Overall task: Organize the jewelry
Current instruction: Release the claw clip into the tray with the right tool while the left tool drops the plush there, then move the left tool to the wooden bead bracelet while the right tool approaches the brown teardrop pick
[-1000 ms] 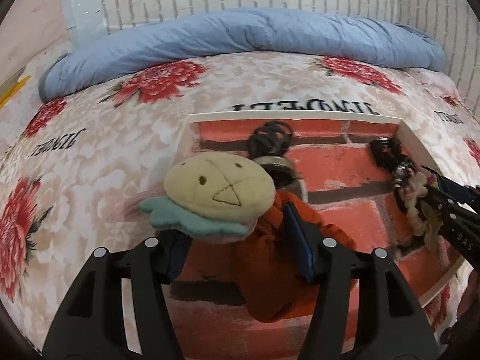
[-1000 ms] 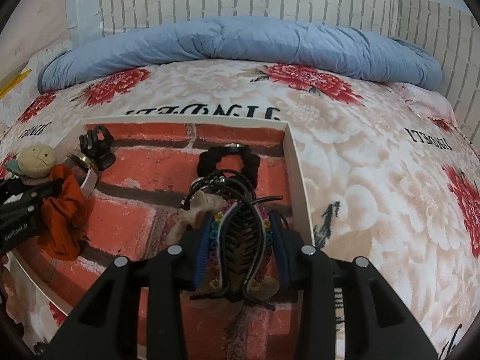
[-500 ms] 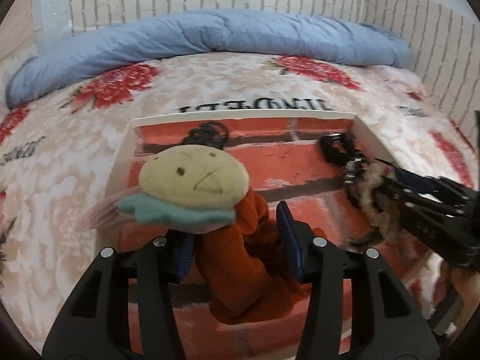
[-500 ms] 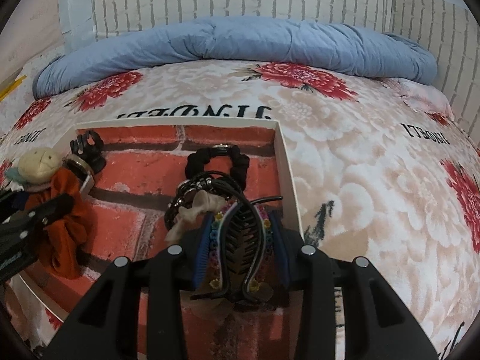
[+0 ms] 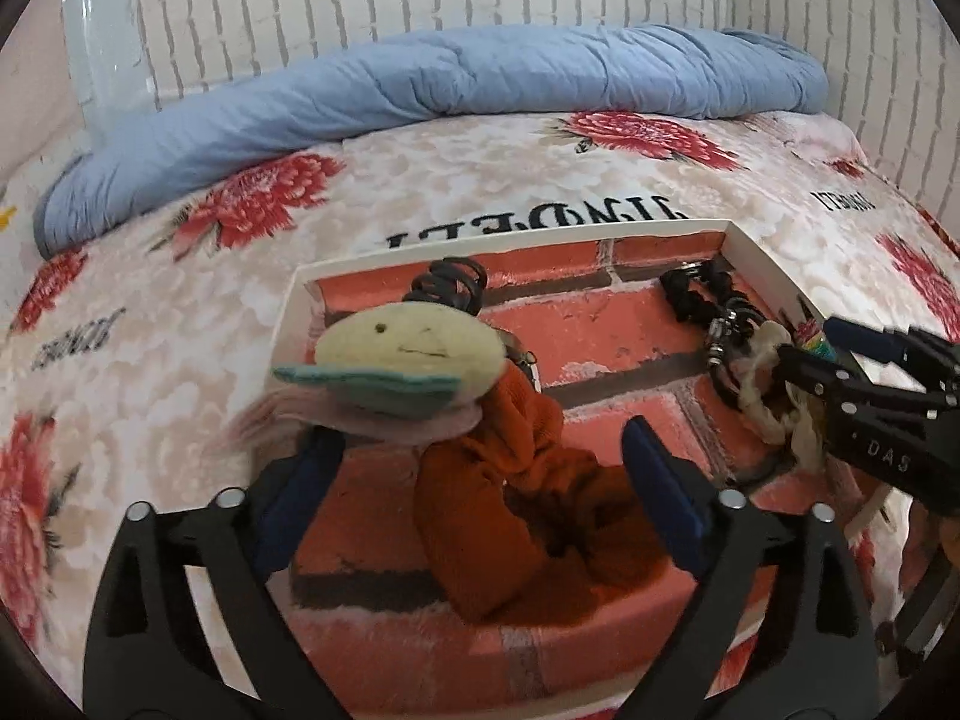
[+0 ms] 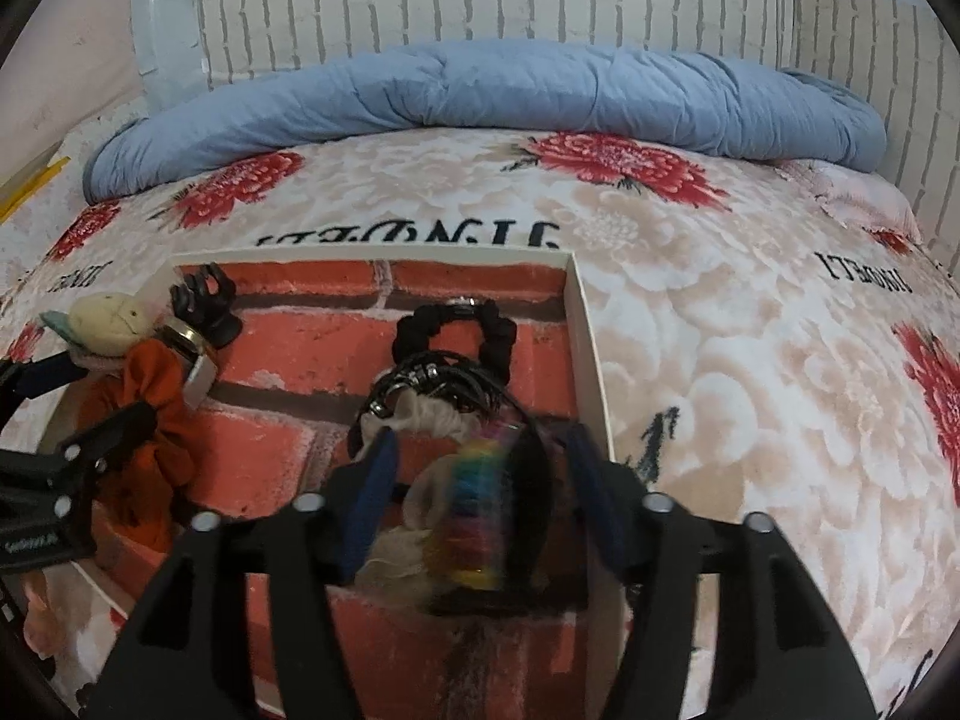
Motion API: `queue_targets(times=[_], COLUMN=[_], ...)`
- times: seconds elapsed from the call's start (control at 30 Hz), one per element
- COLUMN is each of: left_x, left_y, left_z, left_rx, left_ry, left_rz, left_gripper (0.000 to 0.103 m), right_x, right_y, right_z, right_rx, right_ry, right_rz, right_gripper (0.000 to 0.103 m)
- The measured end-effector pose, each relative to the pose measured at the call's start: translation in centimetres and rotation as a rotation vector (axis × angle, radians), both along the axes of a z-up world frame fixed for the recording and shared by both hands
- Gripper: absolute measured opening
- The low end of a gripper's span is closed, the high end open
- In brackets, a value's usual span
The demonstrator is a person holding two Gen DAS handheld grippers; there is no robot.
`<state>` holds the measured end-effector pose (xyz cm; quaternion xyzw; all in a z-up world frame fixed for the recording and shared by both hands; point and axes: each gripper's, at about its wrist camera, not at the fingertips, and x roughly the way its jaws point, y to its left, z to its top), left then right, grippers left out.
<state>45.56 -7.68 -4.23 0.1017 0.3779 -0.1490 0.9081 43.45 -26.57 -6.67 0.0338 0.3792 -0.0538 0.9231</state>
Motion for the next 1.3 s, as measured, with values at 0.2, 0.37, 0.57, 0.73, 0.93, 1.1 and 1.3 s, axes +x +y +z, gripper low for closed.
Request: queue_targets(times=[0.2, 0.37, 0.57, 0.73, 0.93, 1.1, 1.3], left_x=[-2.6, -5.2, -8.8, -12.8, -16.5, -18.8, -20.3], left_y=[0.8, 2.1, 5.0, 7.5, 9.1, 9.2, 9.6], left_z=[2.9, 5.4, 6.0, 4.6, 3.3, 3.0, 1.8], left_rx=[0.014, 0.006, -0.036, -0.078, -0.087, -0.09, -0.126], left_ry=[-0.019, -0.052, -0.015, 0.035, 0.064, 0.06, 0.068], left_rz=[0.01, 0.044, 0.106, 0.15, 0.189, 0.198, 0.222], left_gripper=[0.098, 0.098, 0.098, 0.098, 0.098, 0.098, 0.098], right_x=[-1.3, -3.6, -8.4, -13.0, -17.6, -19.8, -21.2], right_y=[-0.6, -1.3, -1.7, -1.6, -1.5, -1.7, -1.0], right_z=[1.4, 3.5, 5.1, 5.1, 4.1, 3.0, 0.4], right_rx=[0.053, 0.099, 0.057, 0.024, 0.003, -0.004, -0.04], right_ry=[-0.013, -0.051, -0.059, -0.055, -0.041, -0.02, 0.035], right_rz=[0.019, 0.018, -0.021, -0.034, -0.056, -0.067, -0.05], right_gripper=[0.081, 0.084, 0.09, 0.09, 0.09, 0.09, 0.09])
